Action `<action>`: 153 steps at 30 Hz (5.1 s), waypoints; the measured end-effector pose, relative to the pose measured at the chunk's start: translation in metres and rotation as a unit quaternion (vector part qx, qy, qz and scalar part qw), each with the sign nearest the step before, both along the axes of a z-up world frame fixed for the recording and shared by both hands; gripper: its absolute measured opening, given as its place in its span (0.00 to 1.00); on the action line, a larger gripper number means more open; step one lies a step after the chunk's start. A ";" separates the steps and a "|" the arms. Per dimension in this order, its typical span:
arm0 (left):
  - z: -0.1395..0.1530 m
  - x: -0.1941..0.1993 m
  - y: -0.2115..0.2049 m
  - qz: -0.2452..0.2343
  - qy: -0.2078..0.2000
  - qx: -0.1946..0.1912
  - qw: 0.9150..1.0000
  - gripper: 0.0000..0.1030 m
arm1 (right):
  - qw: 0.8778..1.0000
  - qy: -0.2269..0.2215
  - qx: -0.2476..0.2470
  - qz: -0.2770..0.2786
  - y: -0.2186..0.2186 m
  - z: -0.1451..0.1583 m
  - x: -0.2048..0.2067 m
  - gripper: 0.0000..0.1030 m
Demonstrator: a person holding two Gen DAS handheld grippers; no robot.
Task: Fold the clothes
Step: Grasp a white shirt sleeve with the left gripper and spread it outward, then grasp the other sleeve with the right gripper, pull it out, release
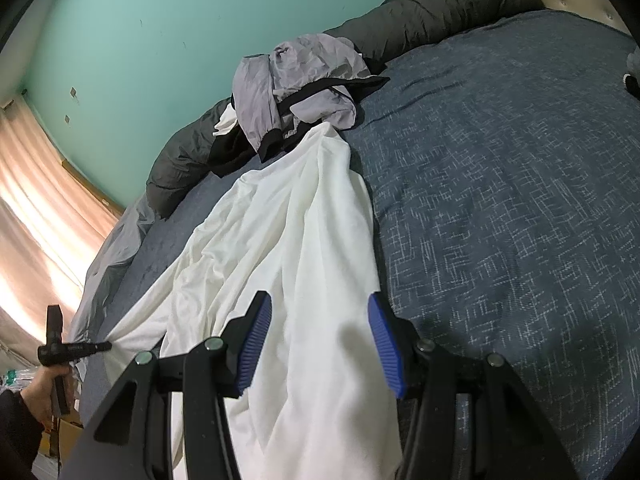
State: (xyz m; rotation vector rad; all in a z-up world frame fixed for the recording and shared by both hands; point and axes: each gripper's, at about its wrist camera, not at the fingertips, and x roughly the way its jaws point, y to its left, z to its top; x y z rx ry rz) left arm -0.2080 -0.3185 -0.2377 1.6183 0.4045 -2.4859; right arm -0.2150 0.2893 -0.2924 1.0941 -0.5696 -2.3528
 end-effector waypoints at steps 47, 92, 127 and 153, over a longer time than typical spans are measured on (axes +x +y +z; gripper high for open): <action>-0.008 0.090 0.100 -0.035 0.079 0.079 0.993 0.42 | 0.989 -0.107 0.084 0.055 0.013 0.013 0.075 0.58; -0.059 0.117 0.135 -0.045 0.115 0.137 0.983 0.63 | 0.968 -0.084 0.223 0.079 -0.017 0.028 0.106 0.04; -0.073 0.086 0.152 -0.072 0.091 0.108 0.987 0.63 | 0.943 -0.056 0.298 -0.139 0.180 0.108 -0.136 0.04; -0.072 0.084 0.153 -0.077 0.084 0.106 0.988 0.63 | 0.937 -0.033 0.295 -0.182 0.205 0.089 -0.132 0.10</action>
